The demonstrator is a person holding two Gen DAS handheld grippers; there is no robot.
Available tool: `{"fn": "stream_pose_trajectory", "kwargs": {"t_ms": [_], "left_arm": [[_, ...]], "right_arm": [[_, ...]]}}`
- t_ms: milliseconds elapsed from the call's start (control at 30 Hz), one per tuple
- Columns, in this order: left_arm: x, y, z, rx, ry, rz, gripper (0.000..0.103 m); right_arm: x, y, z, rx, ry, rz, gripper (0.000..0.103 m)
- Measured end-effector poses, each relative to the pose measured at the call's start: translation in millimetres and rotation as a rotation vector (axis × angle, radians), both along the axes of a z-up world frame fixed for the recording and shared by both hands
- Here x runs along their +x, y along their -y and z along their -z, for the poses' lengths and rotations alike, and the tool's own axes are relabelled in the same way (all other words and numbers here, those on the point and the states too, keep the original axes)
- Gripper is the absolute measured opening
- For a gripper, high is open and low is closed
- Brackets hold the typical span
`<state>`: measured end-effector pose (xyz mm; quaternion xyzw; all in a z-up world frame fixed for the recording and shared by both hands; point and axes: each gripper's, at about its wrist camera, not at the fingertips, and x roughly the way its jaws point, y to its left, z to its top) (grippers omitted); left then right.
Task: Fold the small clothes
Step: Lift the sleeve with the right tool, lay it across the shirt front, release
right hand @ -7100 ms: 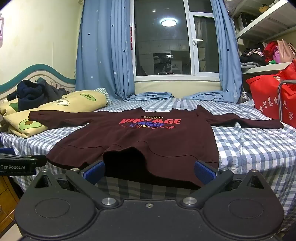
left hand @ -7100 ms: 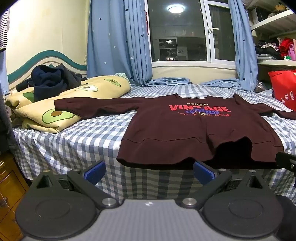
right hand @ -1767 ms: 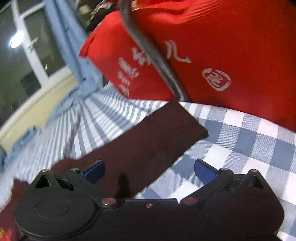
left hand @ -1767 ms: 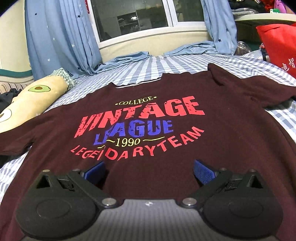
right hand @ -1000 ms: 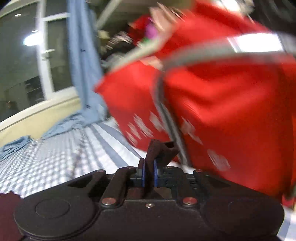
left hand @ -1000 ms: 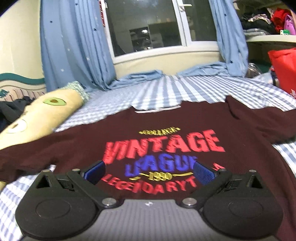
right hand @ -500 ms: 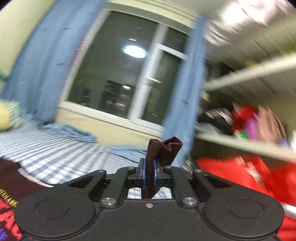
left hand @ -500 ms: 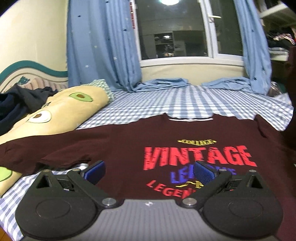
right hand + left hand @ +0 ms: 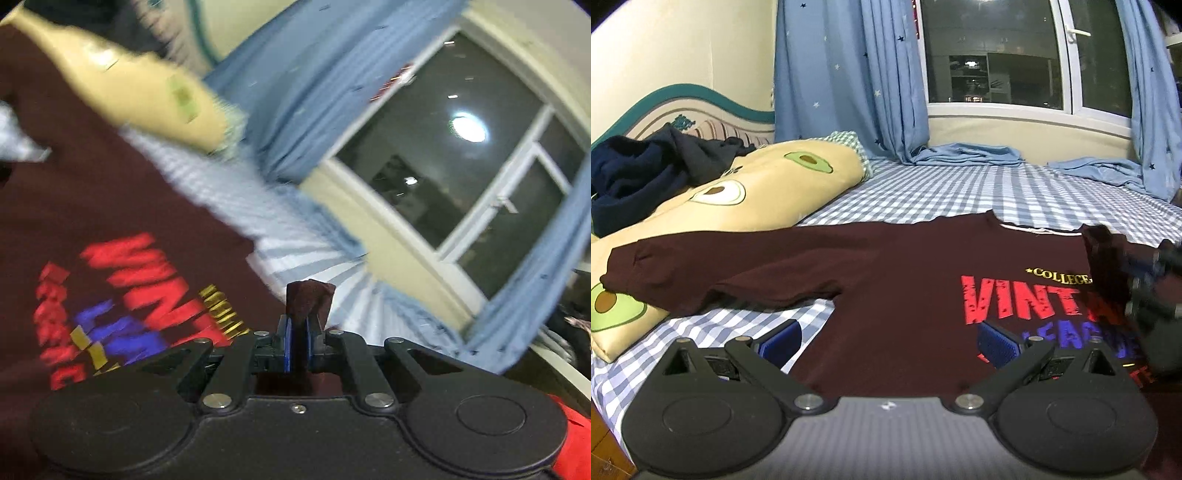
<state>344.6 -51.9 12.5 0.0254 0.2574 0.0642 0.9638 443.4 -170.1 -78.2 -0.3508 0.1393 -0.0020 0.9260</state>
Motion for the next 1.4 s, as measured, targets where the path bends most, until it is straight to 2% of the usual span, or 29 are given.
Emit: {"fn": "stream_pose_trajectory", "kwargs": {"t_ms": [100, 167, 200, 233, 267, 333, 433, 600, 667, 933, 1067, 1167, 1267, 1333, 1367, 1400], "left_arm": [[4, -3, 3, -0.021, -0.002, -0.003, 0.102], [8, -3, 1, -0.045, 0.002, 0.0, 0.102], [10, -3, 1, -0.059, 0.004, 0.004, 0.102], [13, -2, 1, -0.073, 0.007, 0.01, 0.102], [15, -1, 0, -0.087, 0.011, 0.017, 0.102], [19, 4, -1, -0.11, 0.017, 0.03, 0.102], [29, 17, 0, -0.143, 0.024, 0.056, 0.102], [50, 56, 5, -0.148, 0.017, 0.167, 0.102], [60, 74, 11, -0.139, 0.002, 0.201, 0.102], [91, 127, 50, -0.008, -0.087, 0.215, 0.102], [93, 127, 62, -0.01, -0.12, 0.215, 0.102], [93, 120, 64, -0.036, -0.131, 0.217, 0.102], [97, 116, 68, -0.073, -0.162, 0.215, 0.102], [99, 112, 69, -0.103, -0.17, 0.215, 0.102], [99, 111, 69, -0.111, -0.17, 0.216, 0.102], [99, 110, 69, -0.114, -0.168, 0.217, 0.102]], "right_arm": [[-9, -13, 21, -0.049, -0.057, -0.044, 0.009], [-14, -16, 27, -0.055, -0.096, -0.077, 0.015], [-17, -15, 29, -0.05, -0.115, -0.089, 0.024], [-22, -13, 30, -0.038, -0.134, -0.101, 0.038], [-27, -10, 29, -0.02, -0.143, -0.109, 0.044], [-35, 1, 22, 0.032, -0.154, -0.111, 0.06], [-50, 30, 10, 0.138, -0.177, -0.109, 0.079], [-71, 96, -5, 0.292, -0.155, -0.036, 0.099], [-72, 129, -9, 0.364, -0.144, 0.022, 0.102], [-43, 255, -11, 0.676, -0.111, 0.264, 0.101], [-14, 307, -3, 0.852, -0.126, 0.36, 0.091], [8, 333, 5, 0.971, -0.154, 0.386, 0.084], [26, 347, 14, 1.072, -0.187, 0.389, 0.073], [33, 353, 21, 1.133, -0.201, 0.395, 0.041], [34, 356, 23, 1.157, -0.2, 0.395, 0.037], [33, 356, 22, 1.158, -0.189, 0.398, 0.024]]}}
